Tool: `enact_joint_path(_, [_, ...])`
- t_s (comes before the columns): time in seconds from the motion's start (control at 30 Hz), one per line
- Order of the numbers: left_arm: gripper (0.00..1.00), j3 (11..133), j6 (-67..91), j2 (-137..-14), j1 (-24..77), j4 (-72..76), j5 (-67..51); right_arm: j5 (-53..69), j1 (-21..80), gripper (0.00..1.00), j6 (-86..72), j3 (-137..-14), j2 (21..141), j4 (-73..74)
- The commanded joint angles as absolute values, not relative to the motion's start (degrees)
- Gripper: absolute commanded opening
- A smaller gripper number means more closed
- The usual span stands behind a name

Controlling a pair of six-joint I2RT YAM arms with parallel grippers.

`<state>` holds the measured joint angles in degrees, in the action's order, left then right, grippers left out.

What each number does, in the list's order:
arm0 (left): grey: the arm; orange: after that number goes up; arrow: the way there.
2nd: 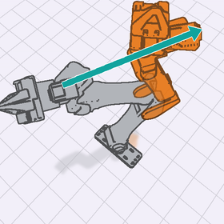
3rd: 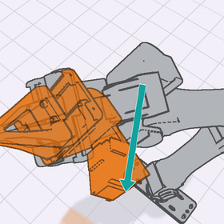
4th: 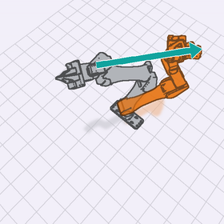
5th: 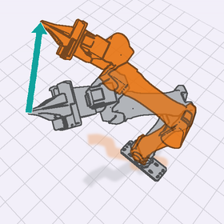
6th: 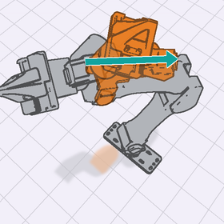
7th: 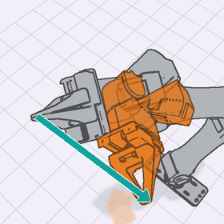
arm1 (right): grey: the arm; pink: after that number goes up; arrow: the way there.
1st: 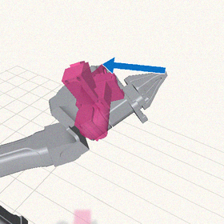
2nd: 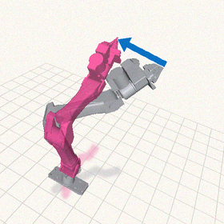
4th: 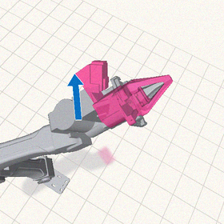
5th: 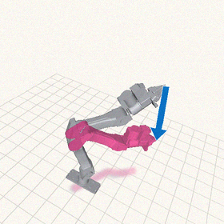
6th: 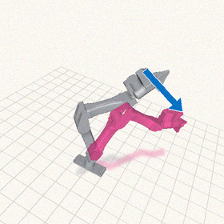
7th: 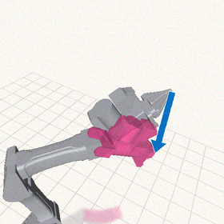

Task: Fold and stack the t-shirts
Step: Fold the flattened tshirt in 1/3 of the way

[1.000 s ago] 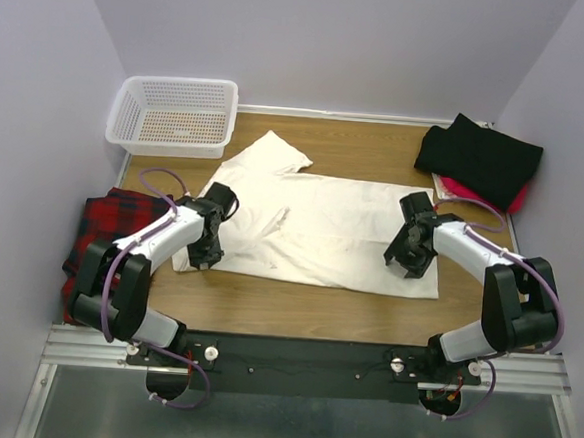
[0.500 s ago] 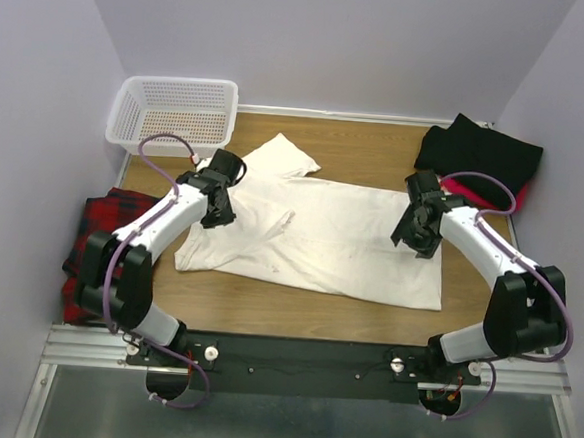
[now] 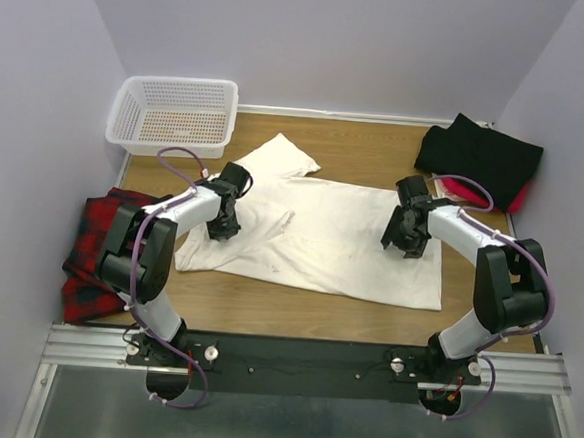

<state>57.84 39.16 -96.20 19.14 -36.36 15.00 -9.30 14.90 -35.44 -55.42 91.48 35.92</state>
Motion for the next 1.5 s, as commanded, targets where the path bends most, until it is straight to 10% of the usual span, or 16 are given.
enact_joint_path(0.0, [0.36,53.5,41.2,-97.1,19.2,-35.8,14.9,-7.9,14.9,0.65,-34.4,-52.0,93.4,33.0])
enact_joint_path(1.47, [0.36,42.3,65.2,-89.0,35.9,-42.5,7.9,-19.8,14.0,0.65,-37.8,-47.2,91.8,43.0])
